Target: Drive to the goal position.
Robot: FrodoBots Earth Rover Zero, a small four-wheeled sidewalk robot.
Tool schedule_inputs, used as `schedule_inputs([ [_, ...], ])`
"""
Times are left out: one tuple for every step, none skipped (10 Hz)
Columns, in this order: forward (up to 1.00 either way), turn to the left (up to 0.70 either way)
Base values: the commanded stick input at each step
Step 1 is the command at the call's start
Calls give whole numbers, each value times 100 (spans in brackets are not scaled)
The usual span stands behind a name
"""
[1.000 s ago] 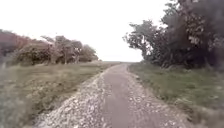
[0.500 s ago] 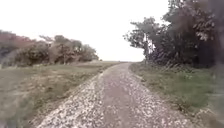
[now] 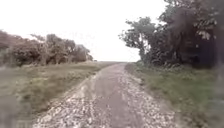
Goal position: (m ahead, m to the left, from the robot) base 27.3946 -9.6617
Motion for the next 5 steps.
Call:
schedule_inputs([
  [100,0],
  [100,0],
  [100,0],
  [100,0],
  [100,0],
])
